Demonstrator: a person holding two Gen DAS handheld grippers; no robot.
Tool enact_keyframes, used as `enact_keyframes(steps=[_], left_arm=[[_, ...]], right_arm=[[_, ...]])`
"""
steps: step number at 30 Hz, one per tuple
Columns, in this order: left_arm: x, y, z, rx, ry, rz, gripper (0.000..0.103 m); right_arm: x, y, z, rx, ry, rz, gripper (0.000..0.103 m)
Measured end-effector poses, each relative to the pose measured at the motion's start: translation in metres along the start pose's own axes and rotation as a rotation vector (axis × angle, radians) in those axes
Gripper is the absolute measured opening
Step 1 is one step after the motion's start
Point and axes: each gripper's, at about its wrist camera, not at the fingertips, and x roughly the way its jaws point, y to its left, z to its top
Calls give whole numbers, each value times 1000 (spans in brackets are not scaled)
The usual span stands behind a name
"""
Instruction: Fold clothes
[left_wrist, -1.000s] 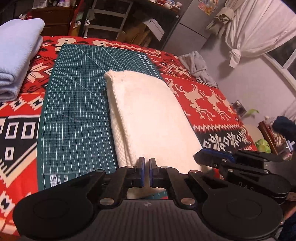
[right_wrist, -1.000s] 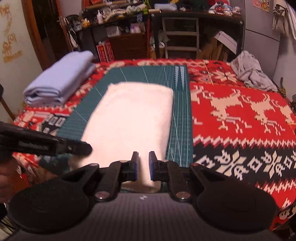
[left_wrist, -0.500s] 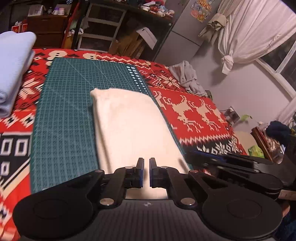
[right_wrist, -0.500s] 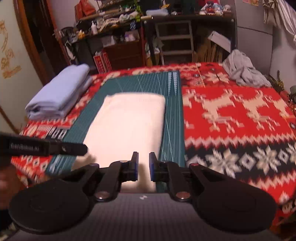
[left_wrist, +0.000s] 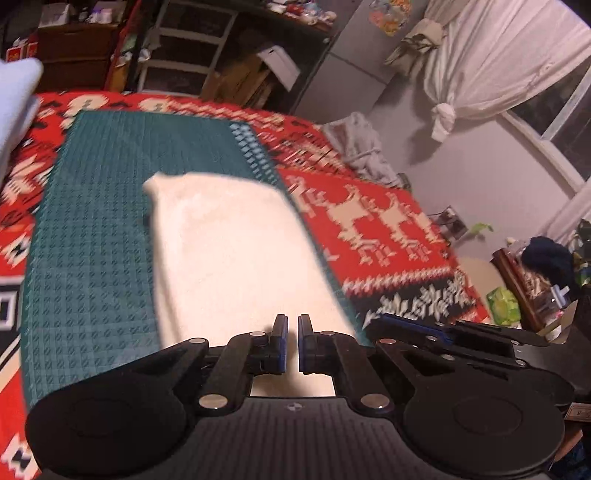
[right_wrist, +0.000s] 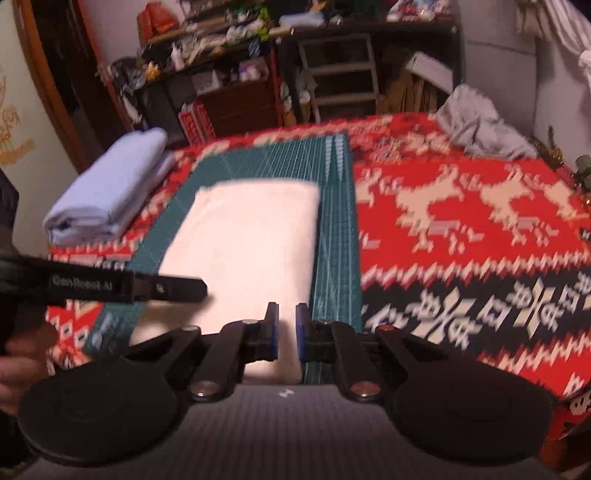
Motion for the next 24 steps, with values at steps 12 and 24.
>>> enact_keyframes(steps=[12, 24], left_arm=[[35, -4, 13, -3, 41, -1, 2], [28, -15, -12, -64, 93, -48, 2]], right_arm=[[32, -6, -1, -19, 38, 15, 4], [46, -11, -10, -80, 86, 4, 3]])
